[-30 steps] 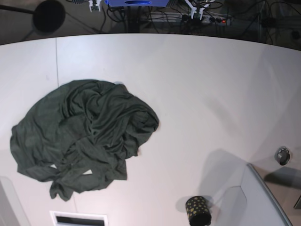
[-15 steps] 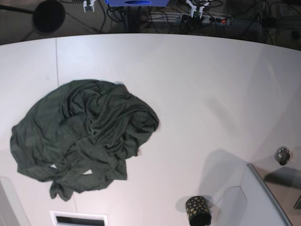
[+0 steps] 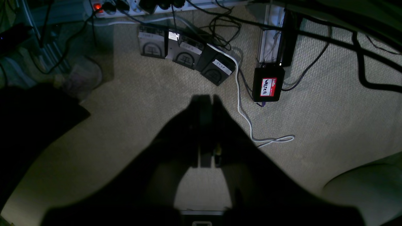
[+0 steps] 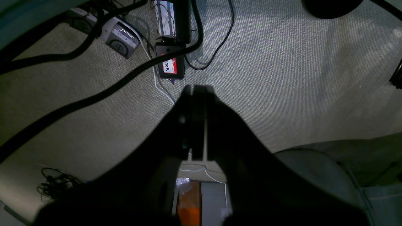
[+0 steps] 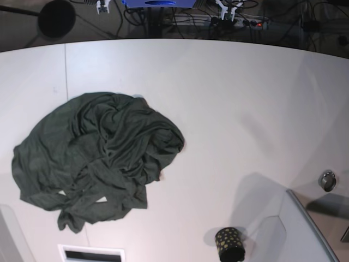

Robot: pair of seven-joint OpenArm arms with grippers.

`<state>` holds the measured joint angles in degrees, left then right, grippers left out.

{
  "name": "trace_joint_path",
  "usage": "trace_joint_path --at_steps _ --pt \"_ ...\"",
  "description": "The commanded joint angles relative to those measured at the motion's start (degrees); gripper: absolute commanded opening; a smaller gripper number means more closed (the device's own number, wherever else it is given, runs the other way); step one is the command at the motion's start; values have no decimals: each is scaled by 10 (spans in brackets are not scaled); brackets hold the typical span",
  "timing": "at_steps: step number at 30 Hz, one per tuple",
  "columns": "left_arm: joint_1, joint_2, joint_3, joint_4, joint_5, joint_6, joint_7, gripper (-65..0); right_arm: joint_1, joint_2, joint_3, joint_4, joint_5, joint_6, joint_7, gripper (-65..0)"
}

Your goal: Layout the t-shirt on the table in an organized manner, then fold the t-shirt properly

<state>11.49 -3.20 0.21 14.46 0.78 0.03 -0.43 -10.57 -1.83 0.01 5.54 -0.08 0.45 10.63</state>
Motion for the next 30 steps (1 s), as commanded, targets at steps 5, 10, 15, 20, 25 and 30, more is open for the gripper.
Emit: trace_joint_path --at_steps 5,10,15,20,25,30 --pt "35 -17 1 33 -1 3 -1 -650 -36 -3 -1 1 -1 -3 -1 -647" --pt "140 -46 1 200 -1 3 3 -650 -93 0 1 81 0 -3 -28 -647" --pt "215 -69 1 318 -1 3 4 -650 -215 1 2 327 -1 -3 -127 -647" --pt "275 -76 0 424 -2 3 1 -650 -334 1 3 643 -1 -4 -256 -647" --pt "310 -83 -2 524 -7 3 0 -650 -404 5 3 894 -2 -4 -361 -647" --pt "370 -96 -2 672 -7 3 0 -650 -420 16 -1 1091 -2 -4 -432 -647"
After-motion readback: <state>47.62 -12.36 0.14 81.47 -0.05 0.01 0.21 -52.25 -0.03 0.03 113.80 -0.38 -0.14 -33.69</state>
